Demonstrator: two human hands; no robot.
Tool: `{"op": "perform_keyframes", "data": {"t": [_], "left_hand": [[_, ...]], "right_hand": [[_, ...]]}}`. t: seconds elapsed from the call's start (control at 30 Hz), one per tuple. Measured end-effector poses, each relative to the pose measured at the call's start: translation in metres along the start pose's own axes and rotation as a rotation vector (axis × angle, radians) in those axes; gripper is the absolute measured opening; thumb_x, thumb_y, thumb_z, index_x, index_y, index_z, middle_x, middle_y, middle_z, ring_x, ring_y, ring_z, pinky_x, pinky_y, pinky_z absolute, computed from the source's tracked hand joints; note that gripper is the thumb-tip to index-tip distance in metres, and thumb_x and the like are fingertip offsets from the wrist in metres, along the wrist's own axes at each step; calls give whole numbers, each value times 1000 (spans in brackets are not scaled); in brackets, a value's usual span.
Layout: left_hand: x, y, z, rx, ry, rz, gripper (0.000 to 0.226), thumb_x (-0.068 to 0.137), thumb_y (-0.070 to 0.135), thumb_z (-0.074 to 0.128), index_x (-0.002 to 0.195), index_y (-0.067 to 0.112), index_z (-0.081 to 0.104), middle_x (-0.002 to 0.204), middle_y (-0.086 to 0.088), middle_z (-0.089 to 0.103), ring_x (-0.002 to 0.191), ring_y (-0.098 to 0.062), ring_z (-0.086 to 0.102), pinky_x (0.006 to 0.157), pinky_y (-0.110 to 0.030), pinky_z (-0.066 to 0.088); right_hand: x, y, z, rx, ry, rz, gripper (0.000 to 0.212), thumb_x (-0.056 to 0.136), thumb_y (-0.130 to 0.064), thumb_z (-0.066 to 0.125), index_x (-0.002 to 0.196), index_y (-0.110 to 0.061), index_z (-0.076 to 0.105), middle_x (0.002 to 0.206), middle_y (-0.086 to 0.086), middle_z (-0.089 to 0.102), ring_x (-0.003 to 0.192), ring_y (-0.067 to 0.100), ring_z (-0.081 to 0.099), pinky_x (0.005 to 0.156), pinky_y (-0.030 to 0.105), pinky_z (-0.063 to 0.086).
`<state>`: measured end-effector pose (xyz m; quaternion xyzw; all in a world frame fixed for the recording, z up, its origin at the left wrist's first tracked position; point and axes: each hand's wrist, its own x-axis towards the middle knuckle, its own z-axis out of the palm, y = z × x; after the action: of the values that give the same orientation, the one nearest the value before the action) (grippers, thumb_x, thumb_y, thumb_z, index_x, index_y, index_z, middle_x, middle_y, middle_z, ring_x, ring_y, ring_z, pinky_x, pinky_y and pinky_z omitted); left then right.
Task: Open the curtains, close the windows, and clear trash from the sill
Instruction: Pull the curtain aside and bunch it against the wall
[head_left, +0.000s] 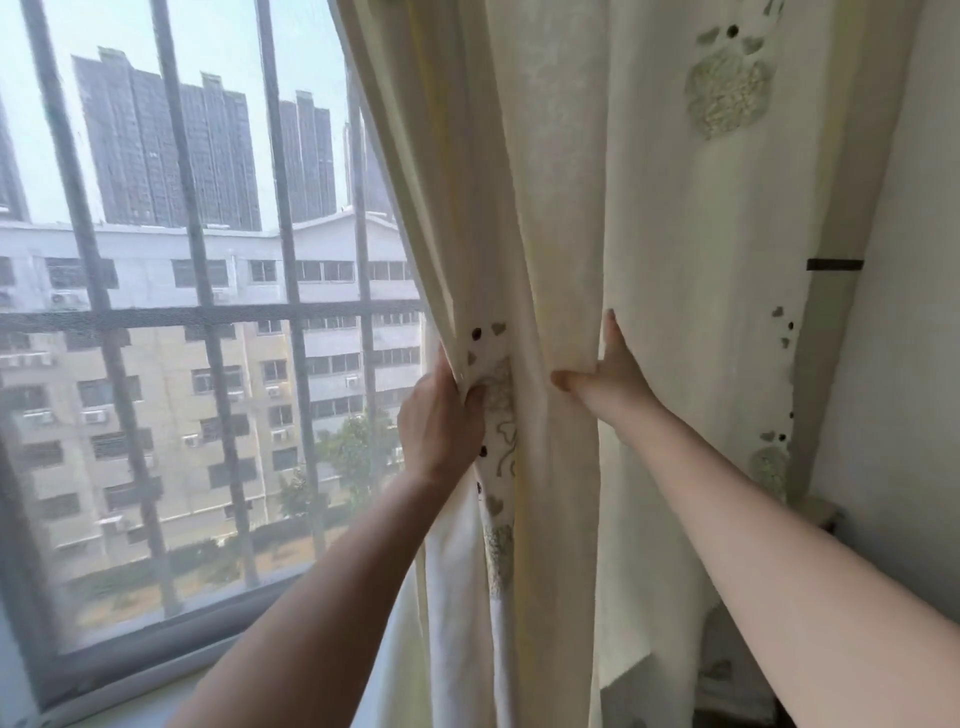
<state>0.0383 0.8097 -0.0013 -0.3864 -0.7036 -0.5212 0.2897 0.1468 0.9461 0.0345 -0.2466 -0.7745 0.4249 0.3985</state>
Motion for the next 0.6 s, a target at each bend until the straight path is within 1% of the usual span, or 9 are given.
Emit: {"op": "perform_keyframes", "data": {"t": [0.03,0.1,0.17,0.27,0.37,0.43,0.47,0.53,0.6], "left_hand": [[1,3,10,-2,3,8,38,82,10,57,119,10,48,78,-15,65,67,-36,59,54,-35,42],[0,10,25,-19,2,21,26,79,8,57,105,9,54,65,-8,58,64,-35,57,52,-31,35],[2,19,40,-18,-20,50,24,76,4,52,100,8,55,56,3,45,60,-35,54,51,-30,30],[4,31,57,-17,-174,186,59,73,12,47,131,17,39,66,-4,52,65,-33,55,53,-30,33],[7,38,74,-70,-382,294,84,69,41,47,143,21,12,88,-7,60,84,-31,56,62,-31,38],[8,44,91,4,-434,250,99,67,55,54,143,26,-2,108,-9,60,101,-33,52,76,-38,44],[7,46,100,54,-416,211,105,68,56,58,142,25,-10,116,-11,59,106,-33,50,85,-39,44],[4,48,115,123,-313,161,107,74,43,63,143,19,-15,121,-12,56,110,-33,49,90,-40,41],[3,49,127,117,-227,138,98,76,24,60,145,18,-9,119,-11,56,109,-32,49,86,-39,42]], "right_hand": [[4,0,0,3,-20,-45,89,72,-15,72,144,-31,21,137,-3,50,115,19,56,92,33,49],[7,-1,2,-22,-45,-113,55,68,-13,74,115,-27,50,104,-8,66,101,16,63,78,28,53],[10,-2,1,-80,-57,-157,34,69,-11,72,91,-31,54,86,-14,64,90,16,64,65,20,48],[18,1,-10,-241,-13,-177,22,70,-12,67,84,-27,61,92,0,70,89,20,63,66,24,46],[27,3,-28,-271,3,-91,10,73,-13,68,83,-15,68,94,11,72,87,24,67,73,32,54],[29,4,-40,-98,-122,2,9,79,-19,64,80,-12,70,82,10,73,74,20,68,66,33,56],[29,4,-44,16,-218,56,17,83,-25,60,73,-16,70,71,5,71,63,16,66,61,30,54],[29,8,-50,181,-385,155,42,90,-40,45,59,-23,67,59,-2,65,54,10,60,60,25,46],[34,16,-56,199,-394,187,48,93,-47,33,70,-23,67,70,0,67,63,10,61,69,28,41]]}}
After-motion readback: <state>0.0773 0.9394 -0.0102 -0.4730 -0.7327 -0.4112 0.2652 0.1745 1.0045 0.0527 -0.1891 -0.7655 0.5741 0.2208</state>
